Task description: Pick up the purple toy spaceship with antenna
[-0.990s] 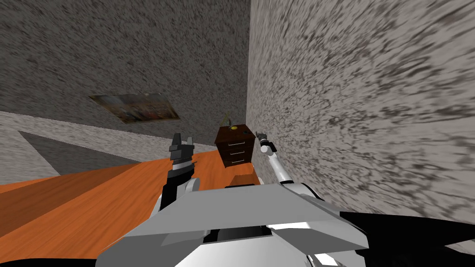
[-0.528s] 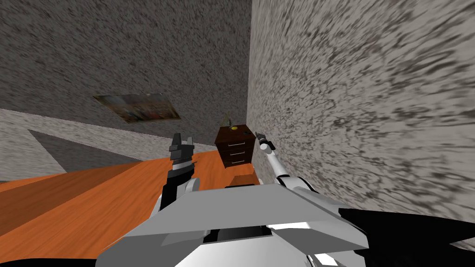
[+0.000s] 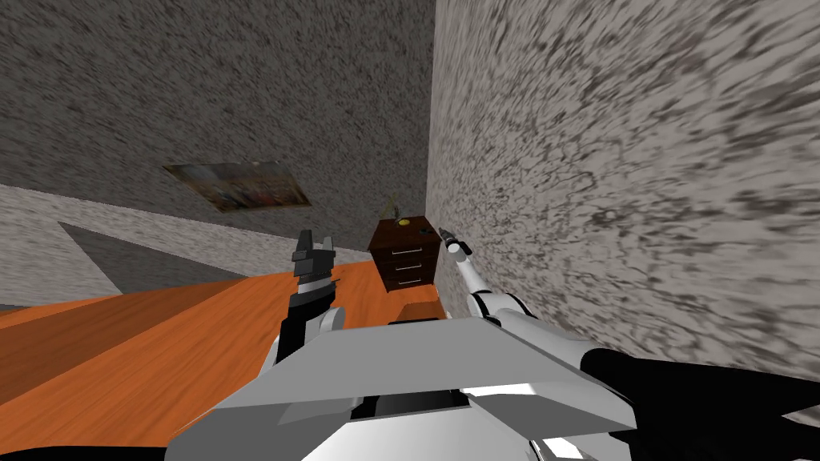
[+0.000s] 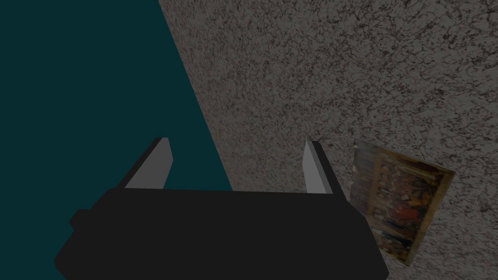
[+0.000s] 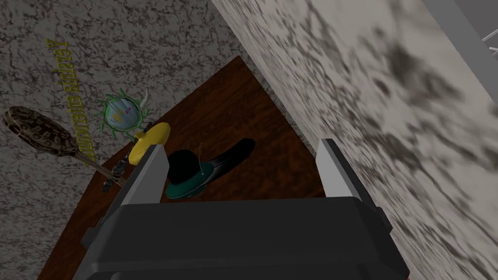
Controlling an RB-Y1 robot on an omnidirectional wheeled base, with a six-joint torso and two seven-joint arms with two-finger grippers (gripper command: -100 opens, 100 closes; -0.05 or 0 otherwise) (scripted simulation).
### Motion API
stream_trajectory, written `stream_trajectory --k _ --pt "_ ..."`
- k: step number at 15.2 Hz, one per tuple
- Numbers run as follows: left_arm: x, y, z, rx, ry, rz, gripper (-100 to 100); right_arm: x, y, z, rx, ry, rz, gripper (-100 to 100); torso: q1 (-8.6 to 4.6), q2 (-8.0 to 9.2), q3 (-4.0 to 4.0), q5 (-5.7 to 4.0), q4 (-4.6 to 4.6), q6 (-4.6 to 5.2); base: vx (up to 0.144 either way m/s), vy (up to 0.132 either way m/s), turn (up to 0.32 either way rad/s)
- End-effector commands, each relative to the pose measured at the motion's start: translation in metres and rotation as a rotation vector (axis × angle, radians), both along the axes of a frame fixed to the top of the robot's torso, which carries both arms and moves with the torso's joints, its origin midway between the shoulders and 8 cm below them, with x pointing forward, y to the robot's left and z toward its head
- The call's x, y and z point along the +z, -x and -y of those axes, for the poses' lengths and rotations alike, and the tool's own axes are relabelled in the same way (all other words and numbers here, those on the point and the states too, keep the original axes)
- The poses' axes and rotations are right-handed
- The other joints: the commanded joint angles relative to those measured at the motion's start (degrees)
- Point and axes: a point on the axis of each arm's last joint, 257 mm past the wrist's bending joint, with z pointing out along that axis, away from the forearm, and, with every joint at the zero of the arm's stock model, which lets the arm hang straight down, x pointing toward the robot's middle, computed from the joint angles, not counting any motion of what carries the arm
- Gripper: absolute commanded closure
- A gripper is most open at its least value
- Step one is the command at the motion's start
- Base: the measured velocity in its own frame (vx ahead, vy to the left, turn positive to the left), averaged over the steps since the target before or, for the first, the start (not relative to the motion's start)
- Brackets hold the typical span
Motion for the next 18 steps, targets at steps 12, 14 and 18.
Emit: stream_trajectory --k 12,14,18 --pt "0.000 0.000 0.000 0.000 0.000 0.000 0 -0.037 -0.023 -0.044 0.049 -0.354 -0.109 -100 0.13 0.11 0.06 0.03 0.02 0.00 0.060 -0.059 0.015" --pt "0.000 0.000 0.000 0.000 0.000 0.000 0 -0.043 -0.026 -0.060 0.066 -0.429 -0.131 -100 0.17 0.18 0.11 0.05 0.05 -0.02 0.026 -0.033 0.005" --pt "0.000 0.000 0.000 0.000 0.000 0.000 0 -0.055 -0.031 -0.121 0.127 -0.623 -0.191 -100 -0.17 -0.16 -0.08 -0.03 -0.02 -0.01 0.096 -0.102 0.011"
